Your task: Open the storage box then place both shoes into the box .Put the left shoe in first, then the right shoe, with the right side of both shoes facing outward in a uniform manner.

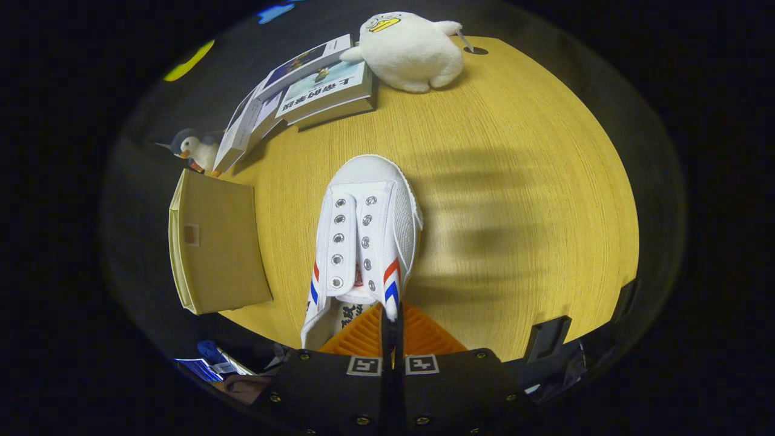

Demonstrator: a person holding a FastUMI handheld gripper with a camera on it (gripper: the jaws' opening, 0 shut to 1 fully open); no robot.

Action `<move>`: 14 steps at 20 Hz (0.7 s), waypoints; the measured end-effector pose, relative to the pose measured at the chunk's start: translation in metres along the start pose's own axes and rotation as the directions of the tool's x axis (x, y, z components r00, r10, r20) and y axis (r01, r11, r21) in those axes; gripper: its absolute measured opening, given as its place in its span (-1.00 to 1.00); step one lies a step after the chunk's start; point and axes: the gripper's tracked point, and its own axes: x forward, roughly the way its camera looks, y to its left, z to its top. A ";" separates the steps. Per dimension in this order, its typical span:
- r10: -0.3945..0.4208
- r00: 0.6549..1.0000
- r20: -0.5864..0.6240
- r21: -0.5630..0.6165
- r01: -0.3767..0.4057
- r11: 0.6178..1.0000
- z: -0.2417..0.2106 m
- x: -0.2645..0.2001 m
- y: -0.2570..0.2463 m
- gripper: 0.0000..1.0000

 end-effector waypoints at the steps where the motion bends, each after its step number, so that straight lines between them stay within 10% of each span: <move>1: 0.001 1.000 0.002 -0.011 -0.001 1.000 0.000 0.000 0.004 -1.00; 14: 0.052 0.997 0.064 -0.223 -0.036 0.974 0.038 -0.051 0.104 -1.00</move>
